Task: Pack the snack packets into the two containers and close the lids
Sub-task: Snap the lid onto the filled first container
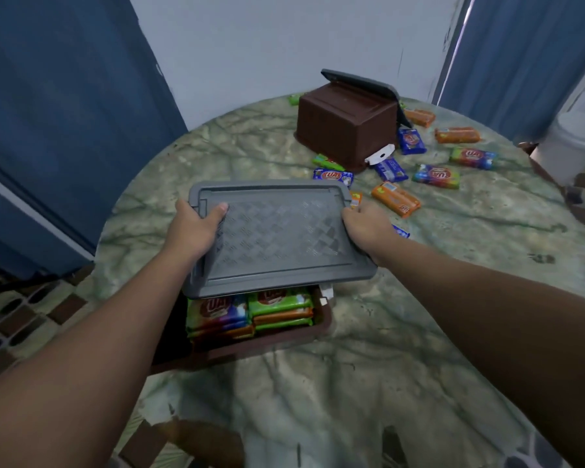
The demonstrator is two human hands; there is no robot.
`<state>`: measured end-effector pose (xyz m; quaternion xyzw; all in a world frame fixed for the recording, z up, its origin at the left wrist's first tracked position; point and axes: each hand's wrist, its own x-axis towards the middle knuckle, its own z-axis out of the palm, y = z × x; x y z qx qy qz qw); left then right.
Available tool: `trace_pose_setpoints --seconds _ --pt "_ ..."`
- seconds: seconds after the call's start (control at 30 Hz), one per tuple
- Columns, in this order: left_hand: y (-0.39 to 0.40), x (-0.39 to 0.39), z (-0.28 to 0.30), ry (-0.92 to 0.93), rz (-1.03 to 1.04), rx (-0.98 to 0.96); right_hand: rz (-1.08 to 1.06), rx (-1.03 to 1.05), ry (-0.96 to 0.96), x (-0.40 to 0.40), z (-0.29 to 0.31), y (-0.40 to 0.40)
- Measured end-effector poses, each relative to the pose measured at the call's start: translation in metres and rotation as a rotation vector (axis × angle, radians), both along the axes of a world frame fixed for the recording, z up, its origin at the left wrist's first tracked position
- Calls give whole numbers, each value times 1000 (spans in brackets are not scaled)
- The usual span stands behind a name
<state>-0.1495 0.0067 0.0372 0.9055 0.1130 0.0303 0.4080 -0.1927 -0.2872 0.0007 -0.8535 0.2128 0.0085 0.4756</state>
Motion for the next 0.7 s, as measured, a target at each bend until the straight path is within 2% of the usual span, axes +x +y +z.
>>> trace_pose_setpoints --seconds 0.4,0.7 --pt "65 -28 -17 78 37 44 149 -152 108 -13 -7 49" --pt "99 -26 -6 124 -130 378 78 -364 90 -26 1 77"
